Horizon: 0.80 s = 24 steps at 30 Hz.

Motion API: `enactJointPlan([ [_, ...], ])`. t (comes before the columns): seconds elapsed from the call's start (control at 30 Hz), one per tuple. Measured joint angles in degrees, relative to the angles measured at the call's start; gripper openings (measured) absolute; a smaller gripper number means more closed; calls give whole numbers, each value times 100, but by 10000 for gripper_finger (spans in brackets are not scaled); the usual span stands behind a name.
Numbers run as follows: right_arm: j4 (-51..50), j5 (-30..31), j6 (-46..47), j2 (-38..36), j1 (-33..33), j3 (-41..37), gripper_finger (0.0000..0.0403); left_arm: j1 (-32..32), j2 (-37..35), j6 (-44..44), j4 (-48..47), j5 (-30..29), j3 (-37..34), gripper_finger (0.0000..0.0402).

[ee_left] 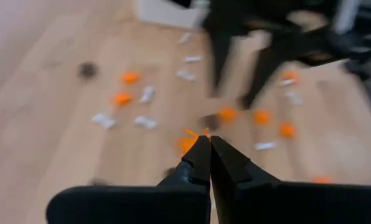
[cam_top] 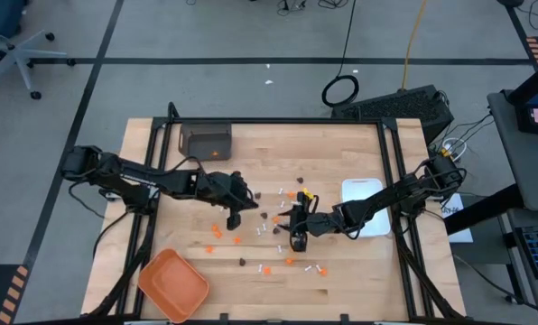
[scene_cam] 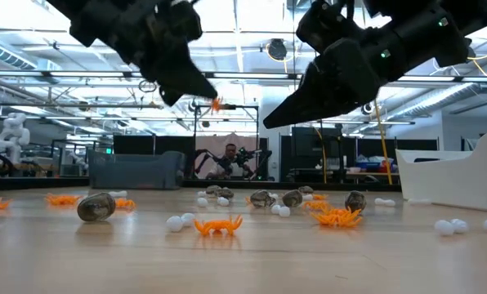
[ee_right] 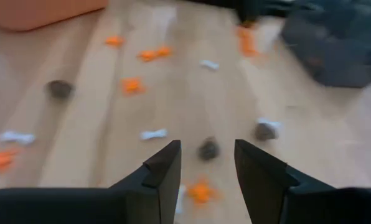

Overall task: Sort Halloween decoration
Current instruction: Put the orange spider toy into the black bin

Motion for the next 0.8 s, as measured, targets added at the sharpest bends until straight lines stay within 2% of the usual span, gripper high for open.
enactJointPlan([
  [0.27, 876, -44, -590, 0, -137, -2, 178, -229, 0, -1, 424, 78, 2, 0],
  [0.4, 1201, -569, -669, 0, -297, -2, 191, -302, 41, 1, 631, 81, 4, 0],
  [0.47, 1278, -646, -654, 0, -365, -2, 190, -329, 96, 1, 797, 82, 4, 0],
  [0.63, 1357, -1069, -702, 0, -469, 0, 172, -336, 344, 13, 1213, 81, 7, 0],
  [0.8, 1303, -1102, -595, 0, -474, 0, 122, -336, 545, 27, 1530, 81, 7, 0],
])
